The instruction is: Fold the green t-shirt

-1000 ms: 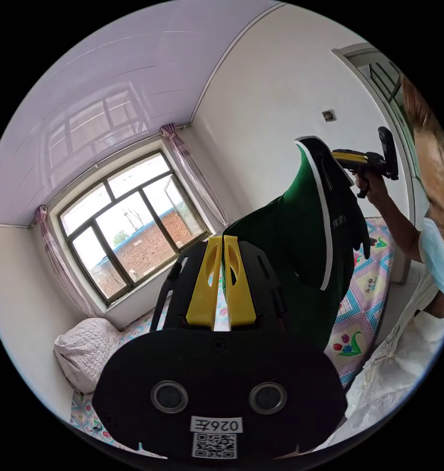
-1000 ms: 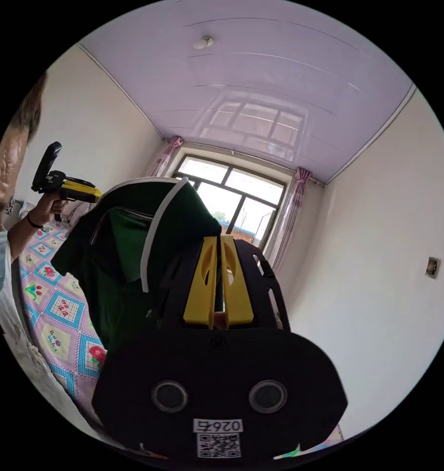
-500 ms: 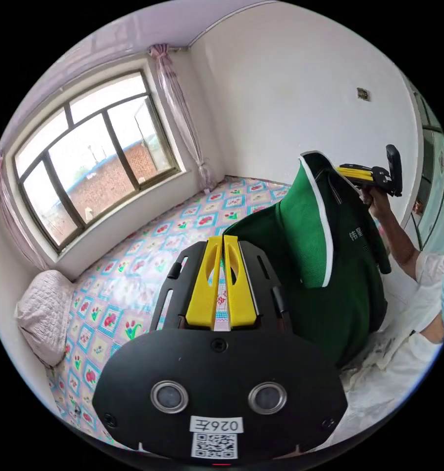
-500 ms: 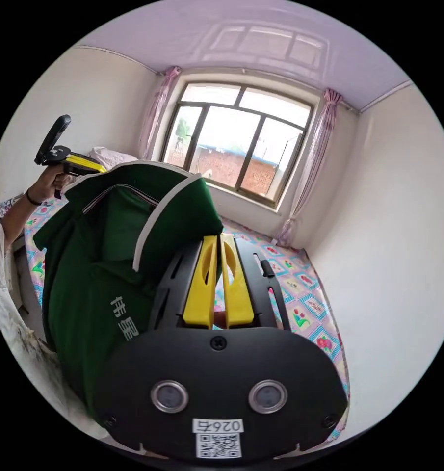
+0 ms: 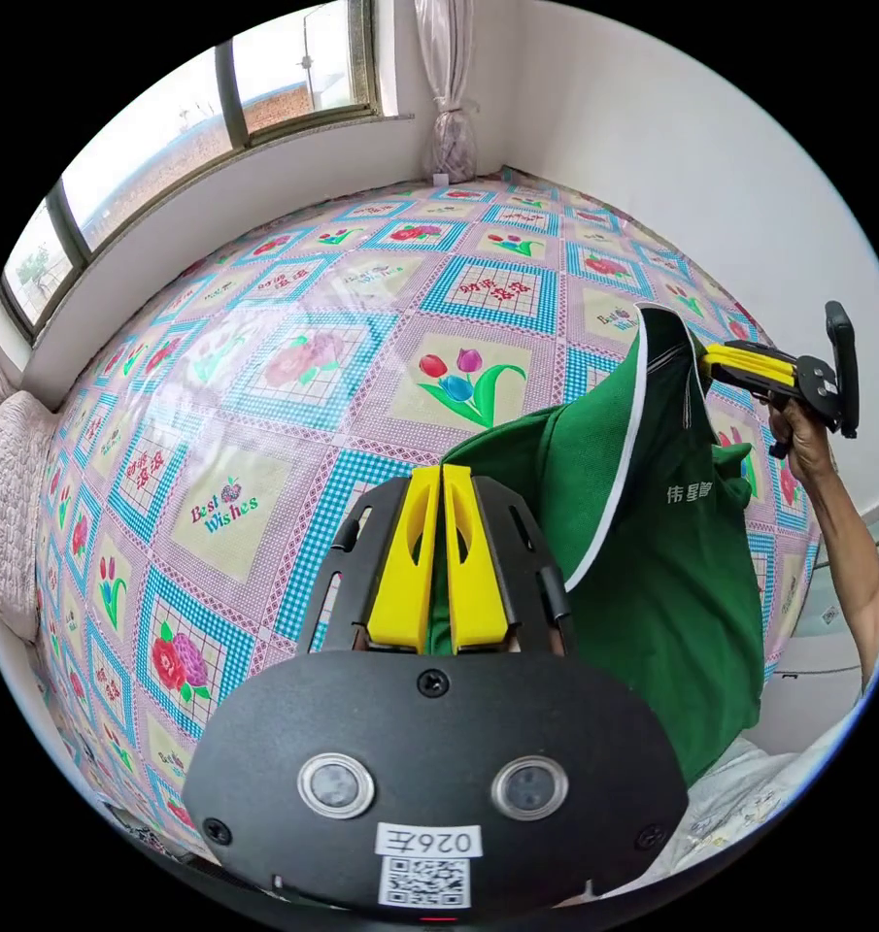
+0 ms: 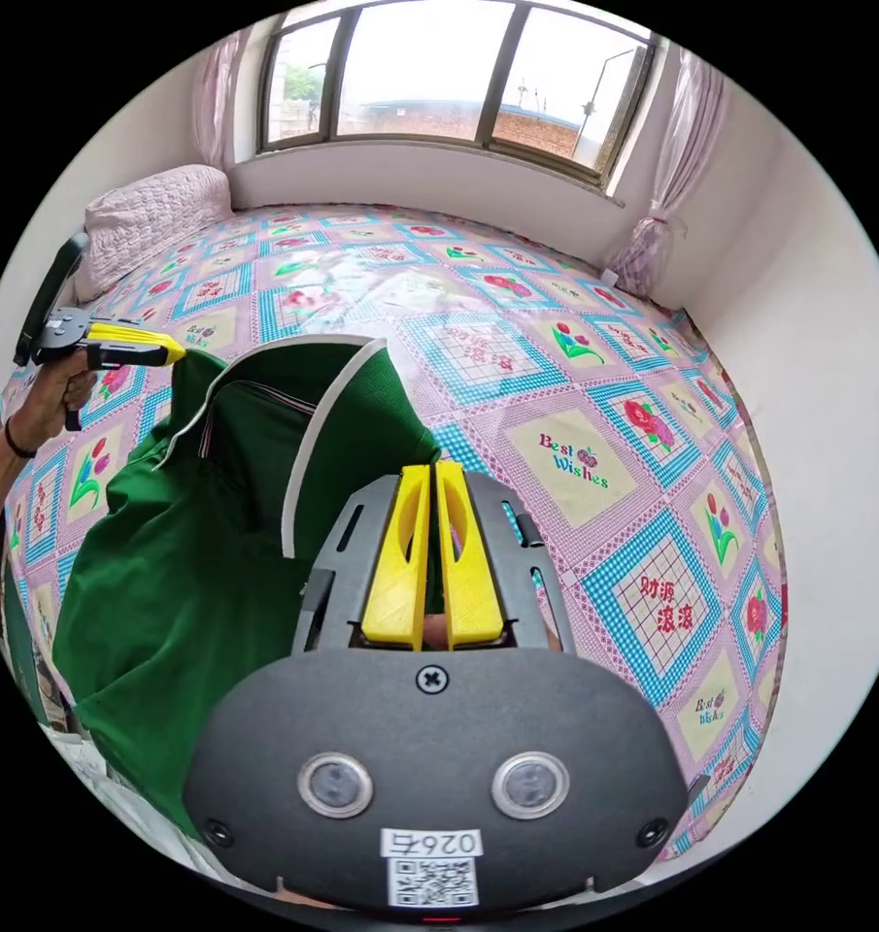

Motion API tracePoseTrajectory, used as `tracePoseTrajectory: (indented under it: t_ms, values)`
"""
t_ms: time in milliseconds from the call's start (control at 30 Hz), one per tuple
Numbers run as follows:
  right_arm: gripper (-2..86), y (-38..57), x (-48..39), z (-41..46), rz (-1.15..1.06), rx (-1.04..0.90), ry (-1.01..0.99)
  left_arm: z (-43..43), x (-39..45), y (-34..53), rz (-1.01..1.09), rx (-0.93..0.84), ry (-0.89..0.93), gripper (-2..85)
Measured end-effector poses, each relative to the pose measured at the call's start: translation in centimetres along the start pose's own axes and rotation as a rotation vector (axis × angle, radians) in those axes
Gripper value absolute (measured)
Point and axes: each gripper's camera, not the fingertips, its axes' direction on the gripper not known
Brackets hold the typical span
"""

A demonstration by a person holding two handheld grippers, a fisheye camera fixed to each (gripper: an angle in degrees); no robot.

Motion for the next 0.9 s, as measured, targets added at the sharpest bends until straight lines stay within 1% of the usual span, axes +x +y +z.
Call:
tracePoseTrajectory:
  t_ms: [100,200,300,333,400,467,533,700,733,800,867,900]
  values:
    - [-1.3,-4.1,1.6,3.9,0.009,-0.059,-0.014,2.9,-1.6,-4.4,-0.008,-0.071,0.01,-0.5]
    - [-0.2,-7.3,3.2,8.0,0.019,-0.143,-0.057,5.1,-4.2,-8.2,-0.04,-0.154,0.068,-0.4]
    - [3.8,-9.4,5.2,9.3,0.043,-0.153,-0.051,4.6,-7.8,-10.6,-0.112,-0.139,0.068,-0.8]
    - [5.0,-10.0,6.2,9.0,0.05,-0.137,-0.067,4.0,-9.4,-11.3,-0.142,-0.125,0.101,-0.8]
    - [4.3,-10.4,7.8,7.5,0.079,-0.088,-0.1,2.3,-11.9,-11.8,-0.2,-0.072,0.139,-0.9]
    - [3.1,-9.4,9.8,4.2,0.123,0.012,-0.123,0.3,-14.1,-11.1,-0.215,-0.027,0.16,-0.9]
    - [2.6,-8.0,10.8,2.1,0.134,0.05,-0.123,-0.3,-14.8,-9.7,-0.196,-0.052,0.141,-0.8]
    - [3.1,-1.8,12.7,-1.6,0.163,0.016,-0.071,-0.8,-14.4,-2.7,-0.134,-0.127,0.075,0.5]
    - [3.8,0.0,13.3,-2.3,0.183,-0.009,-0.054,-1.1,-14.4,-0.6,-0.145,-0.13,0.077,2.4]
    - [5.2,2.3,14.2,-2.8,0.218,-0.055,-0.037,-1.5,-14.8,2.0,-0.185,-0.134,0.107,5.7]
    - [7.6,4.4,15.6,-3.2,0.269,-0.09,-0.073,-2.4,-15.4,4.2,-0.245,-0.098,0.193,9.8]
    - [8.1,4.7,15.8,-3.2,0.281,-0.095,-0.086,-2.6,-15.5,4.5,-0.254,-0.087,0.21,10.2]
